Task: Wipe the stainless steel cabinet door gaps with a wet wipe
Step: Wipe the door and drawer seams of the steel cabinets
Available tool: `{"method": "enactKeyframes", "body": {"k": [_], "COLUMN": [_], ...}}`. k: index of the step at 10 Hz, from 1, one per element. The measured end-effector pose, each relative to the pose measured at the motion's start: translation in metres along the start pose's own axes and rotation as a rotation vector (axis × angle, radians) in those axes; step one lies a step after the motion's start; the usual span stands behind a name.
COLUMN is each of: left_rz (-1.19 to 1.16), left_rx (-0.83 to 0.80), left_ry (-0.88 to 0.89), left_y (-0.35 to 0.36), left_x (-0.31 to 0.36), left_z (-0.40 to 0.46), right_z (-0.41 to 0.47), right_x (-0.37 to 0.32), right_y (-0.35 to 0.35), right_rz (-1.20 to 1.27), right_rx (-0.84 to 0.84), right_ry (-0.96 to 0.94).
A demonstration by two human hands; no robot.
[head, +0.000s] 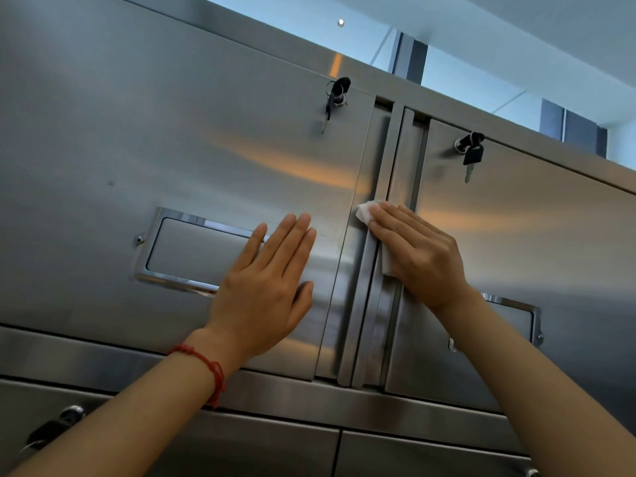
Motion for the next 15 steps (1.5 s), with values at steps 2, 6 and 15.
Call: {"method": "enactKeyframes", "body": {"k": [2, 6, 15], "left_rz": [-0.001, -0.001, 0.009], "left_rx": [-0.006, -0.007, -0.005], "left_ry": [-0.002, -0.004, -0.004], "left_y": [0.000, 0.002, 0.001], "left_x": [0.000, -0.001, 0.000], "left_z": [-0.001, -0.001, 0.000], "right_z": [0.010, 0.028, 0.005], "right_x": [0.011, 0.032, -0.004], "right_y": [0.004, 0.012, 0.007], "right_rz": [-0.026, -0.036, -0.012], "right_rx": [0.043, 0.085, 0.086], "right_ry": [0.001, 0.036, 0.136]}}
Point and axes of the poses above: each hand's wrist, its own z-axis towards the middle knuckle, its own y-axis out of the palm, x = y × z, the point moved 4 cm from there along z, towards the middle knuckle, and after that the axes turned 4 degrees about x, right-handed, at the moved point
